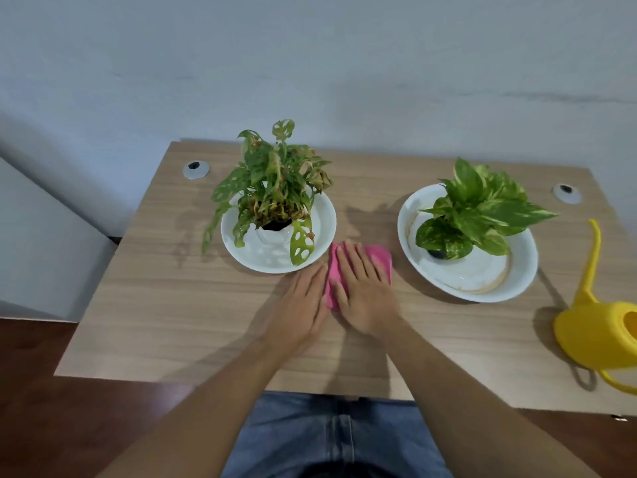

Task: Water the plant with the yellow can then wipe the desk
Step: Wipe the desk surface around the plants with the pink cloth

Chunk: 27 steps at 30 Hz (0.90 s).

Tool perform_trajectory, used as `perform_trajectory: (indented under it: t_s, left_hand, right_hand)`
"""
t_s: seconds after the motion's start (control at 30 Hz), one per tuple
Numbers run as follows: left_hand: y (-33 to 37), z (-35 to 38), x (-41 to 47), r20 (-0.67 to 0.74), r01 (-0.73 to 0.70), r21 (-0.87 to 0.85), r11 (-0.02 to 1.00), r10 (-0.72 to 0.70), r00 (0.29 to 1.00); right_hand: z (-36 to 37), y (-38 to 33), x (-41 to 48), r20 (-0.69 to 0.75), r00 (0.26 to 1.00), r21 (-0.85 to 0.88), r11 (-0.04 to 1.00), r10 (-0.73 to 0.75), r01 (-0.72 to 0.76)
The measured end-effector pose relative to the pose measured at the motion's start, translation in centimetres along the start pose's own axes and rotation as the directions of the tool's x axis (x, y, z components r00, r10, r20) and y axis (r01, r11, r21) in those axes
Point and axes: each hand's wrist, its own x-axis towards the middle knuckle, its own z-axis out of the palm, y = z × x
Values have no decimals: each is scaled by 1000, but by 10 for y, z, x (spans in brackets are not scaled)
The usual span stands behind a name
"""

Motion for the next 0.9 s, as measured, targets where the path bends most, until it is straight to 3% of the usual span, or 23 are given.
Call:
perform_trajectory:
  t_s: [0.07, 0.13, 0.27, 0.67, 0.9]
  left_hand:
    - [1, 6, 11, 39, -8, 72, 997, 5, 999]
    - [-1, 15, 15, 80, 25, 28, 999, -27, 996]
    - [-4, 28, 12, 64, 22, 97, 995, -28, 998]
    - [-1, 27, 14, 53, 42, 137, 990, -49, 997]
    - [-3, 29, 13, 69, 29, 148, 989, -39, 997]
  right_hand:
    - [0, 13, -25, -4, 999, -7, 999, -34, 34]
    - [-1, 31, -48, -12, 999, -28, 999, -32, 32]
    - [-7, 59, -64, 5, 1000, -37, 999, -26, 26]
    - [-16, 39, 70, 28, 998, 5, 998, 62, -62]
    - [-14, 38, 30, -16, 999, 37, 999, 28, -27]
